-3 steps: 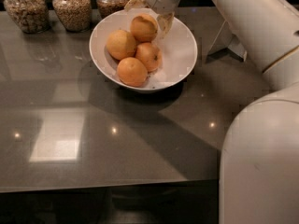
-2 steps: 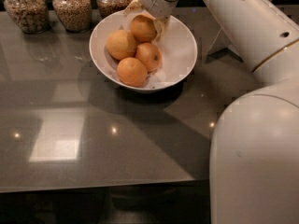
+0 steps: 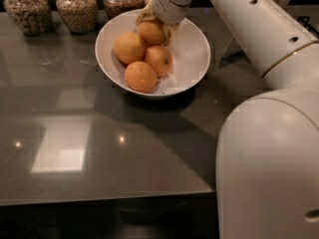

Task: Pick orange from white bowl

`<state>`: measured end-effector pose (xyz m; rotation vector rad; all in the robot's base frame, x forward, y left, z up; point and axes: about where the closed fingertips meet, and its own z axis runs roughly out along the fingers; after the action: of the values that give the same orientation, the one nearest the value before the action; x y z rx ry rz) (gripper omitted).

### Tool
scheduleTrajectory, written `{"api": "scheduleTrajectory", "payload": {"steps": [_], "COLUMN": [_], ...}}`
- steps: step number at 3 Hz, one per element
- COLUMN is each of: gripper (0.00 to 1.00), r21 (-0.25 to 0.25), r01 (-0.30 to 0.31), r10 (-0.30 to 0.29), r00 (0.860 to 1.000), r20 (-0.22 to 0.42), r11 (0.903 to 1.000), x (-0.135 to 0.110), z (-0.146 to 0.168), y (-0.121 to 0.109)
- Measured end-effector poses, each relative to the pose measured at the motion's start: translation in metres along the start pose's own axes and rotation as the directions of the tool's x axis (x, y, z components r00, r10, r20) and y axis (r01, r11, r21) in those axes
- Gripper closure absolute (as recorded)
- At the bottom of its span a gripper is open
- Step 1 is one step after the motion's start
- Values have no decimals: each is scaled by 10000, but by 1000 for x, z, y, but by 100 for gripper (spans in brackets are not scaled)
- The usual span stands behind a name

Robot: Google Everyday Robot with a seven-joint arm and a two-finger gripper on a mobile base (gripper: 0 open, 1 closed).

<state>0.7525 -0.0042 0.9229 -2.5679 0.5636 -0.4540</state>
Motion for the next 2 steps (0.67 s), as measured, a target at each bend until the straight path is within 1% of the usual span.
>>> {"api": "scheduleTrajectory", "payload": {"steps": [1,2], "gripper": [80,100], "r21": [10,371], "r01": [2,131], "r10": [-2,-125], "r00": [10000,9998], "r20": [-3,-167], "r11": [10000,9992], "x": [0,2], "z": [-2,-18], "y": [-1,-11]}}
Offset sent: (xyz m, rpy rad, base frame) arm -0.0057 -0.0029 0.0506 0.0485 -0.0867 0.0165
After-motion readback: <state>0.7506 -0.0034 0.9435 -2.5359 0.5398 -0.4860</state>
